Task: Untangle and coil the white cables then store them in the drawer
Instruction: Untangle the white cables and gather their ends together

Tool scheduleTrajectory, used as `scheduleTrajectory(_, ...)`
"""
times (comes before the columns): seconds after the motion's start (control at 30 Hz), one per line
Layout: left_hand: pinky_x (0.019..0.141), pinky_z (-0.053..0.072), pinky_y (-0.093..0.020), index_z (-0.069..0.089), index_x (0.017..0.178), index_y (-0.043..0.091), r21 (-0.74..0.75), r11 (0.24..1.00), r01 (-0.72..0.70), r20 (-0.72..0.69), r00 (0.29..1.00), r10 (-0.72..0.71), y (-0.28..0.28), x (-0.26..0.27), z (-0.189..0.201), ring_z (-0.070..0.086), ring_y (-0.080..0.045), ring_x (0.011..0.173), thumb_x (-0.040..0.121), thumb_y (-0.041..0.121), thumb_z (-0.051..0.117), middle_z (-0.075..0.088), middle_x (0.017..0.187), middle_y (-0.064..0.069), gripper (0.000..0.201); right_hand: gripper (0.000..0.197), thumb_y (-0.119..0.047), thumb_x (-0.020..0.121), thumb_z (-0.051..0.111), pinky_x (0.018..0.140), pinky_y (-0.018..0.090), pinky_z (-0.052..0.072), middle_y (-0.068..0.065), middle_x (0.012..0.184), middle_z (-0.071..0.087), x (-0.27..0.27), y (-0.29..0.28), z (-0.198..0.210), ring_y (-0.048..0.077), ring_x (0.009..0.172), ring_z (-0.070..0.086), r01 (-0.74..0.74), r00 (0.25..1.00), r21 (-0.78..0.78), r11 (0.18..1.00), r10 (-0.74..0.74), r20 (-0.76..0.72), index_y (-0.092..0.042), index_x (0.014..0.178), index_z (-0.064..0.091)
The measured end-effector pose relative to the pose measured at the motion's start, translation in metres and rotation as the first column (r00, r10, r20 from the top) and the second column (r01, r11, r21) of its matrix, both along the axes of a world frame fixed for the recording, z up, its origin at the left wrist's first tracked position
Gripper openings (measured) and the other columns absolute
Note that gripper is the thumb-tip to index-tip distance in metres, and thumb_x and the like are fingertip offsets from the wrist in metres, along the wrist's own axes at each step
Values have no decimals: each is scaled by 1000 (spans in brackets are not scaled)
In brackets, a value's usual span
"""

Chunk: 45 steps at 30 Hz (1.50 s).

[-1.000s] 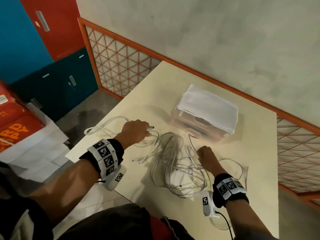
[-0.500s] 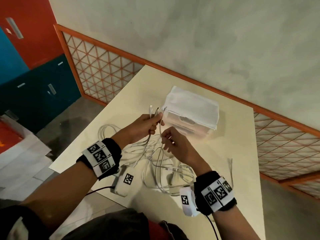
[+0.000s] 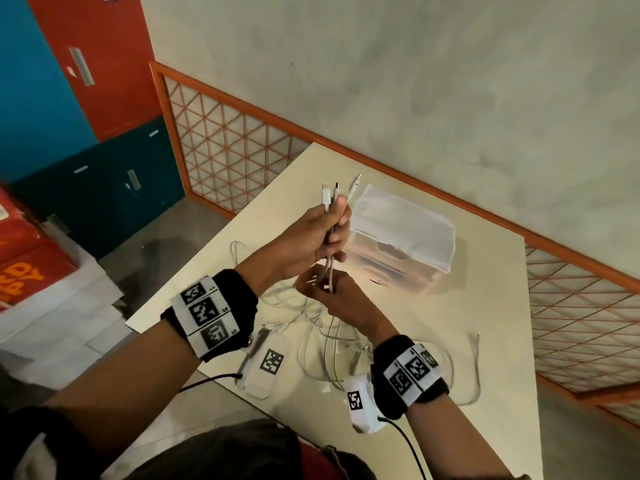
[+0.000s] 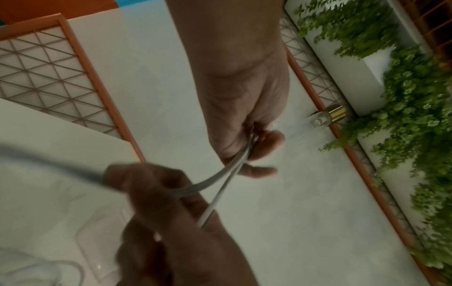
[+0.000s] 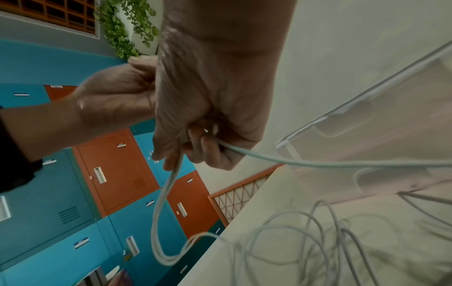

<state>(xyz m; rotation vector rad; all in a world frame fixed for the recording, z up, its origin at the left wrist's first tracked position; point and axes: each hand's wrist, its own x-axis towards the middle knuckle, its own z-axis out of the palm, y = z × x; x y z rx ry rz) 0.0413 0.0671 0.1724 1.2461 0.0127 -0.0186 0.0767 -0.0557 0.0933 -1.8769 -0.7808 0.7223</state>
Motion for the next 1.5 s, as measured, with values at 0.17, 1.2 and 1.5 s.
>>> scheduleTrajectory(0.17, 42, 17, -17, 37, 69, 20, -11, 984, -178, 39, 983, 178, 25, -5, 13, 20, -3, 41, 101, 39, 27, 26, 50, 11, 38, 29, -34, 87, 65, 56, 17, 30, 0, 63, 45, 14, -19, -16, 4, 56, 37, 17, 985, -159, 987, 10, 170, -12, 73, 53)
scheduleTrajectory(1.2, 57, 36, -31, 58, 84, 11, 928, 230, -294, 154, 863, 482, 94, -1, -6, 50, -20, 66, 90, 35, 59, 53, 68, -3, 25, 40, -43, 86, 61, 62, 18, 45, -1, 49, 60, 54, -117, -4, 31, 61, 58, 246, 968, -67, 967, -241, 68, -14, 60, 54)
scheduleTrajectory(1.5, 60, 36, -25, 61, 88, 8, 879, 444, -173, 19, 944, 330, 56, 8, -37, 53, -23, 77, 75, 38, 75, 59, 78, -4, 36, 47, -37, 99, 42, 52, 16, 34, -14, 42, 47, 51, -87, 54, 3, 44, 38, 275, 910, -55, 960, -242, 336, -13, 62, 57)
